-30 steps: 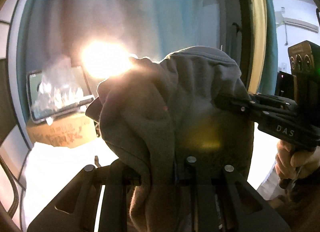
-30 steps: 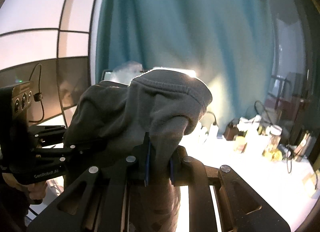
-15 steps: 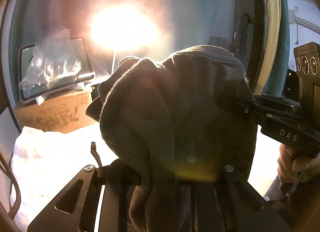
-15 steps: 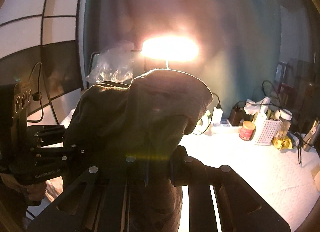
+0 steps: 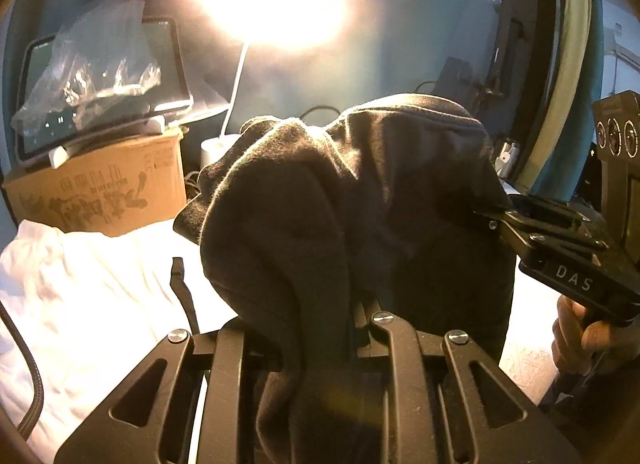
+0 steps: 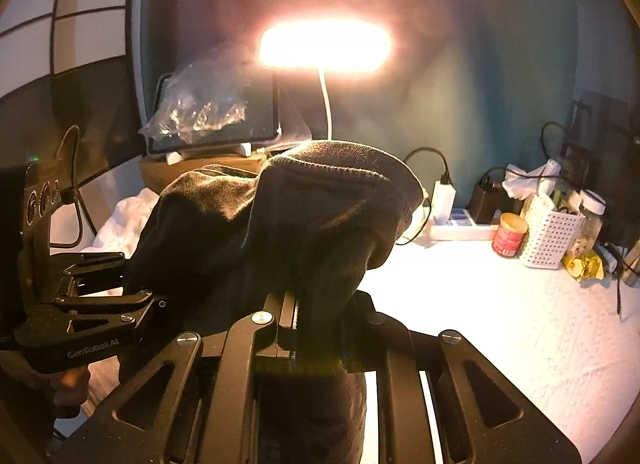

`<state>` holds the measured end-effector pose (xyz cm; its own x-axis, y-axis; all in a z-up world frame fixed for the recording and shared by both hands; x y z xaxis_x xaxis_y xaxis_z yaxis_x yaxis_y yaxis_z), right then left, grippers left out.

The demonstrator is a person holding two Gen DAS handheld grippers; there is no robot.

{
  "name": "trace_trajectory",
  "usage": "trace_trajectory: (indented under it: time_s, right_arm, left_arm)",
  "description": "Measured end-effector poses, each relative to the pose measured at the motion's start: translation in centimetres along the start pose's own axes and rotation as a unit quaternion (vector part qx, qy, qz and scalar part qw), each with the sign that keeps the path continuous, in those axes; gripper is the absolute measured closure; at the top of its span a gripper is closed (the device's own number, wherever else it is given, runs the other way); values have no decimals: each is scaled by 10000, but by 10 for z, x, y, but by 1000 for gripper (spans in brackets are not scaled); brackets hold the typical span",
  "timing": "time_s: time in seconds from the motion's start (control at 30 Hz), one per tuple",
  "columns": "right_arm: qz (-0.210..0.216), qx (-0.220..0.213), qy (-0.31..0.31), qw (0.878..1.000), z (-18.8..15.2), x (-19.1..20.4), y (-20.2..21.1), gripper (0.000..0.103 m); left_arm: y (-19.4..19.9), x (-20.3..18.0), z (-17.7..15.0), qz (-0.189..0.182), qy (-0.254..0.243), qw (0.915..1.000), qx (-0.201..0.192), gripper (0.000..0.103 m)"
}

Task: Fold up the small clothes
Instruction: 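Carry the lifted brown sweatshirt with both grippers toward the white cloth, then lower the held sweatshirt onto the bed beside the white cloth with both grippers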

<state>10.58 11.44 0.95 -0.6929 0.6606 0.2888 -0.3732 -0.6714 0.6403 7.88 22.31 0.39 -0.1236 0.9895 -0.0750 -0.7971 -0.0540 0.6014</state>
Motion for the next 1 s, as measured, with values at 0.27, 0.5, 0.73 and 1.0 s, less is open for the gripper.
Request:
trace_trajectory:
  time_s: [0.27,0.5,0.73,1.0]
  right_arm:
    - [69,235,-132,9996,-4,-11,-27,87]
    - [128,481,-267,9984,-11,-23,-53,87]
    - [216,726,-396,9963,-17,-32,-81,87]
    - [287,992,-535,9932,-26,-43,-108,87]
  left_arm:
    - [-21,8,-2,0,122,9995,282,84]
    - [-41,17,-4,-29,220,9980,587,81]
    - [-64,27,-8,-55,290,9953,927,80]
    - [-86,37,-16,-88,402,9913,1253,80]
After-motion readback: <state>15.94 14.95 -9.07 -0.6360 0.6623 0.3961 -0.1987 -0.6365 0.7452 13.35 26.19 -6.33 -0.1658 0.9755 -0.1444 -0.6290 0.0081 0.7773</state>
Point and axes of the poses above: each gripper's, at about its wrist camera, not at the fingertips, and y roughly against the way its jaws point, x to its left, z to its top, the point moved 2 cm from there along -y, roughly the way its jaws point, and after that the axes turned 10 degrees about z, right-handed, at the moved point
